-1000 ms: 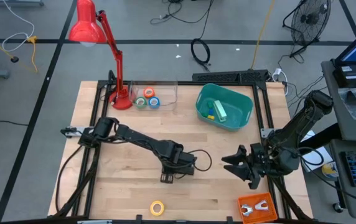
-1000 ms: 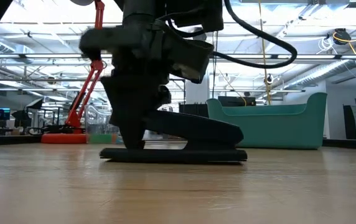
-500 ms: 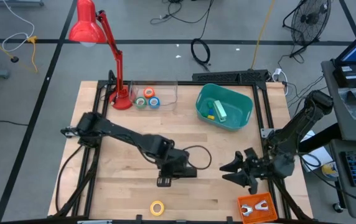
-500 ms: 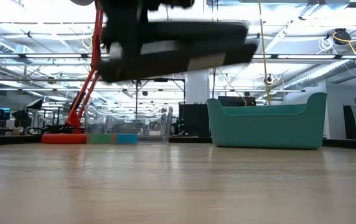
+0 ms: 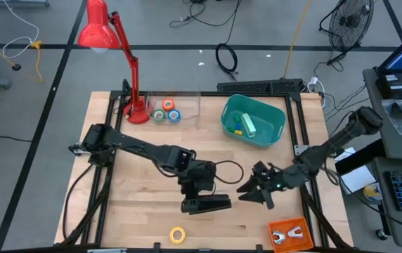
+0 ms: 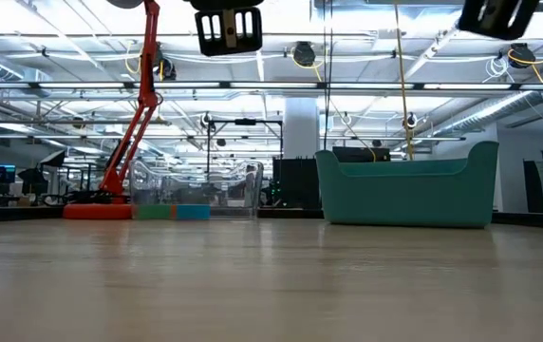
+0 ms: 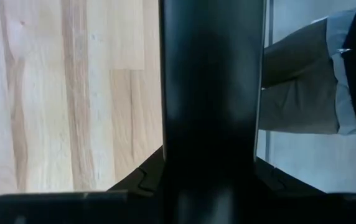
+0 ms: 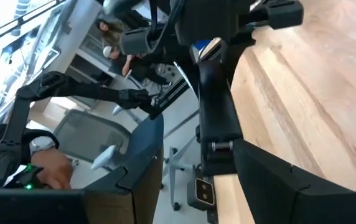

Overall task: Pick and place Stapler, Stapler remover, tape
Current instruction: Put the black stapler into the green bin

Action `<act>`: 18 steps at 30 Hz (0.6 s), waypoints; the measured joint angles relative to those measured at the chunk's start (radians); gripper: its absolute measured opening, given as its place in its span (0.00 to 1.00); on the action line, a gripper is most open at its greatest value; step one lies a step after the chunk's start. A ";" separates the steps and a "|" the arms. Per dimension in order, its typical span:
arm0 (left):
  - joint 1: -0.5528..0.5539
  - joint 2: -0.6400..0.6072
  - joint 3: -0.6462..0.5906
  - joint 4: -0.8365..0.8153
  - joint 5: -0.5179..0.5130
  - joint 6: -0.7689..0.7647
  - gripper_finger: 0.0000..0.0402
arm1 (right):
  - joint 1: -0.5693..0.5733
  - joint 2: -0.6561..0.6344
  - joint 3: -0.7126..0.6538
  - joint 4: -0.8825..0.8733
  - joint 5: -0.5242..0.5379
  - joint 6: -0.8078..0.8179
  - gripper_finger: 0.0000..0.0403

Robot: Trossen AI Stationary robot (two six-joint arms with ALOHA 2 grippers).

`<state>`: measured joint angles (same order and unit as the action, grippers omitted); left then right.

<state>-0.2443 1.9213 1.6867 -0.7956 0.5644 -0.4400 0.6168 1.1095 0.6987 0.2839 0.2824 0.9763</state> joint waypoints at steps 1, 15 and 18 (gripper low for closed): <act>0.000 0.000 0.000 0.000 0.000 0.000 0.31 | -0.017 0.000 0.000 0.000 -0.022 -0.003 0.48; 0.000 0.000 0.000 0.129 0.028 -0.077 0.31 | -0.178 0.042 0.000 0.064 -0.260 -0.041 0.48; 0.001 0.000 0.000 0.170 0.036 -0.095 0.31 | -0.195 0.083 0.000 0.169 -0.322 -0.042 0.48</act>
<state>-0.2436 1.9213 1.6867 -0.6255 0.6003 -0.5353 0.4215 1.1926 0.6991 0.4524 -0.0393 0.9342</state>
